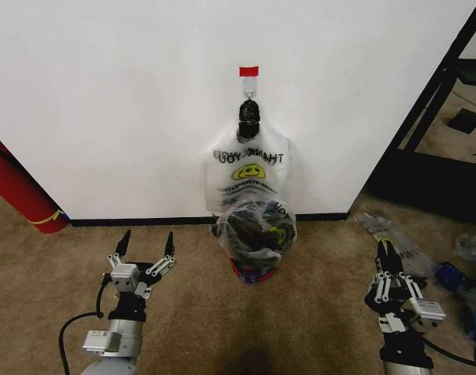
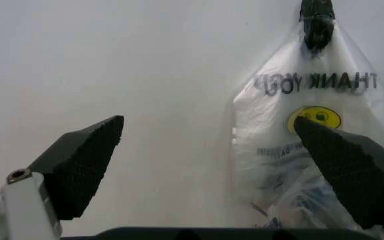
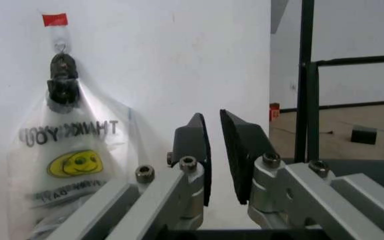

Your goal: Pick up the garbage bag from the wall and place it over the trash bin.

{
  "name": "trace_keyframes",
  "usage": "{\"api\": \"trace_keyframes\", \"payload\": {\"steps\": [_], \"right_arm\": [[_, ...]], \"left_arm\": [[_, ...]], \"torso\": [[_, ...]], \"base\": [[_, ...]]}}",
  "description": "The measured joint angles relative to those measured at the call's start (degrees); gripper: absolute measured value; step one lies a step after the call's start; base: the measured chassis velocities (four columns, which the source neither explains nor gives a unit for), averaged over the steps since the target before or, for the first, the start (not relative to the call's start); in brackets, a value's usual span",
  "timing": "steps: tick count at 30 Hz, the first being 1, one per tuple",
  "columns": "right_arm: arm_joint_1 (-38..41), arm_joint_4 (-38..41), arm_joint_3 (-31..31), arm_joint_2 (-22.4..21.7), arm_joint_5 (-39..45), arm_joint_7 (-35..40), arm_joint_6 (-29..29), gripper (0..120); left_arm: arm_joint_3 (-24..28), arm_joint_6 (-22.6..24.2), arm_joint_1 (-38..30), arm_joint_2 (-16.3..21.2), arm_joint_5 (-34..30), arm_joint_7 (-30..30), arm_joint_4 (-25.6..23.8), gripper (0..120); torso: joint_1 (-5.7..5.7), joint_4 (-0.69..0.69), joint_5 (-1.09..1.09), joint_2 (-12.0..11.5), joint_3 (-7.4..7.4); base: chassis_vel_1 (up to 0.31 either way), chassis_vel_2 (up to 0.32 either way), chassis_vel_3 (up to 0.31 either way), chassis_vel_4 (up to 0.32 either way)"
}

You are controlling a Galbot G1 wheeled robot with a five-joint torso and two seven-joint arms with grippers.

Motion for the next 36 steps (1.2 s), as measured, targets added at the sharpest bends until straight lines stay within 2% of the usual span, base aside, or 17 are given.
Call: {"api": "trace_keyframes", "payload": {"steps": [36], "right_arm": [[0.0, -0.1, 0.1, 0.0, -0.4, 0.3, 0.2, 1]], "left_arm": [[0.0, 0.6, -0.2, 0.3, -0.3, -0.2, -0.2, 100]], "torso": [[0.00, 0.00, 0.00, 0.0, 0.00]], "base": [[0.000, 0.000, 0.000, 0.000]]}}
